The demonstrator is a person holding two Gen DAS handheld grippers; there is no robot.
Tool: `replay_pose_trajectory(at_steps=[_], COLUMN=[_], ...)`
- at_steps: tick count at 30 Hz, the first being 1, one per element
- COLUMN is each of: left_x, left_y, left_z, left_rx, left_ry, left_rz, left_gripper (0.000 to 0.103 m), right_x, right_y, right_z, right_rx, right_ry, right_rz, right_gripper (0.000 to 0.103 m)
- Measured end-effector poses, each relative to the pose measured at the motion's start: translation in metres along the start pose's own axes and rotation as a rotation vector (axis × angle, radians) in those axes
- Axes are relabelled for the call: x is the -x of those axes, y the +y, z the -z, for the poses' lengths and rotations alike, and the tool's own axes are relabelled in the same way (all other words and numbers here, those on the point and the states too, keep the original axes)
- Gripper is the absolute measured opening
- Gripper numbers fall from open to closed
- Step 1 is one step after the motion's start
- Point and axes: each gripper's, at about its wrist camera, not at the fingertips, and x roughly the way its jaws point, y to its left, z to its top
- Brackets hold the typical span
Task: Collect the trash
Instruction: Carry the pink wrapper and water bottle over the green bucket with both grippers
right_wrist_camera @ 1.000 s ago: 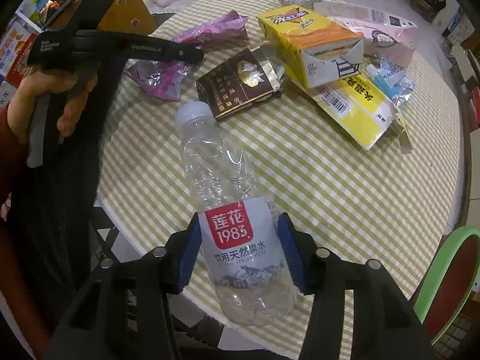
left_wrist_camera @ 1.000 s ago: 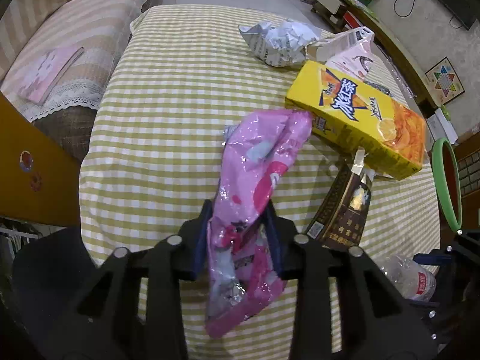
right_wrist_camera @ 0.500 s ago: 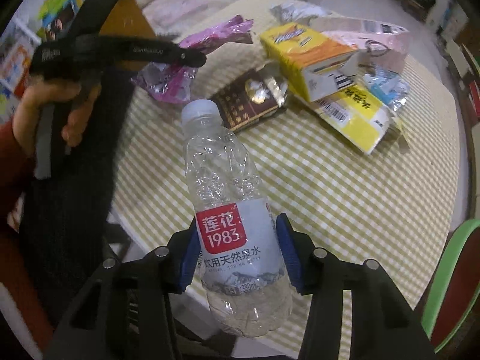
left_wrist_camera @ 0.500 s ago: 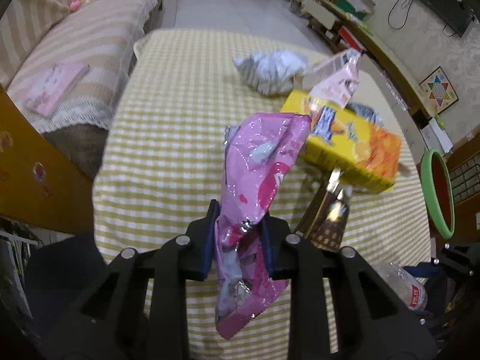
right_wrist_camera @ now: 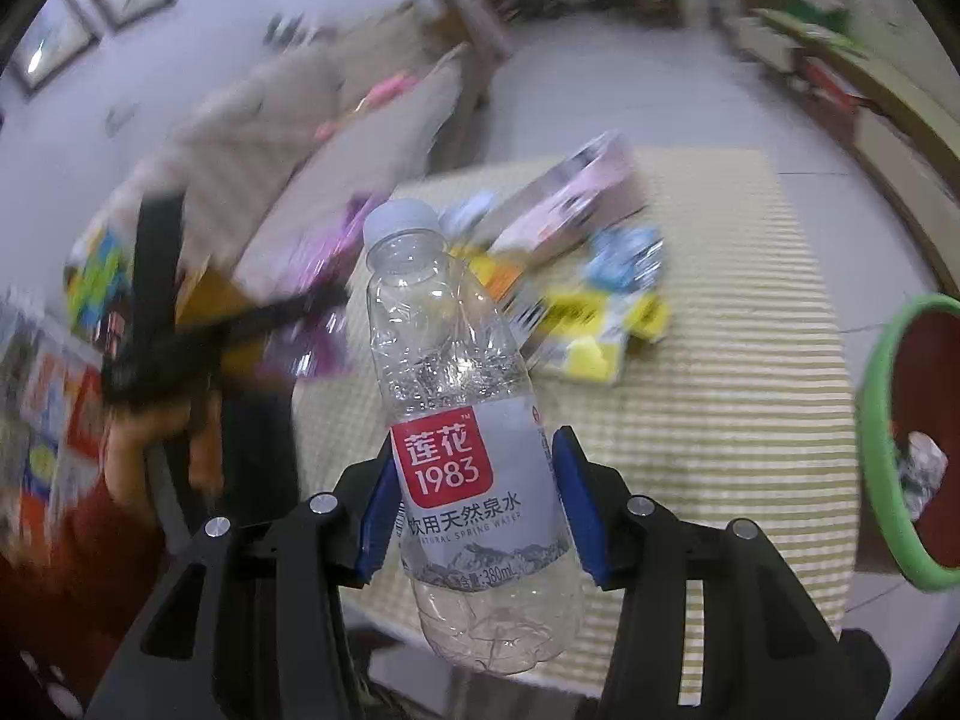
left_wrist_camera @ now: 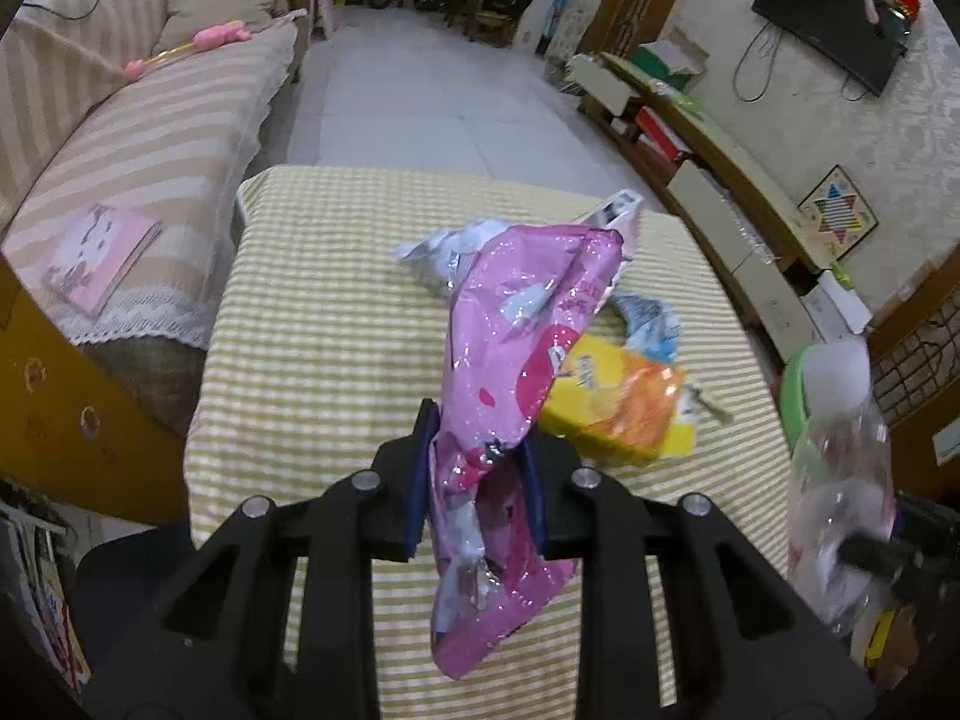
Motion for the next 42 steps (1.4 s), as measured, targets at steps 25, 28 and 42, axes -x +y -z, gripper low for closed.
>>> replay_pose_trajectory(at_steps=[25, 28, 42], left_x=[-0.002, -0.003, -0.031], left_y=[-0.131, -0.149, -0.226], left_z=[-0.014, -0.014, -0.01], left_rx=[-0.216, -0.247, -0.34], left_ry=[-0.018, -0.015, 0.043], left_rz=[0.199, 0.218, 0.335], left_gripper=[0.025, 0.025, 0.025], right_x=[0.091, 0.101, 0.148], right_y=[-0.085, -0.095, -0.147], right_z=[0.006, 0.01, 0.035], right_rx=[-0.292, -0.318, -0.446], right_ry=[-0.269, -0.288, -0.378], right_rz=[0.073, 0.087, 0.194], right_gripper=[0.048, 0.048, 0.048])
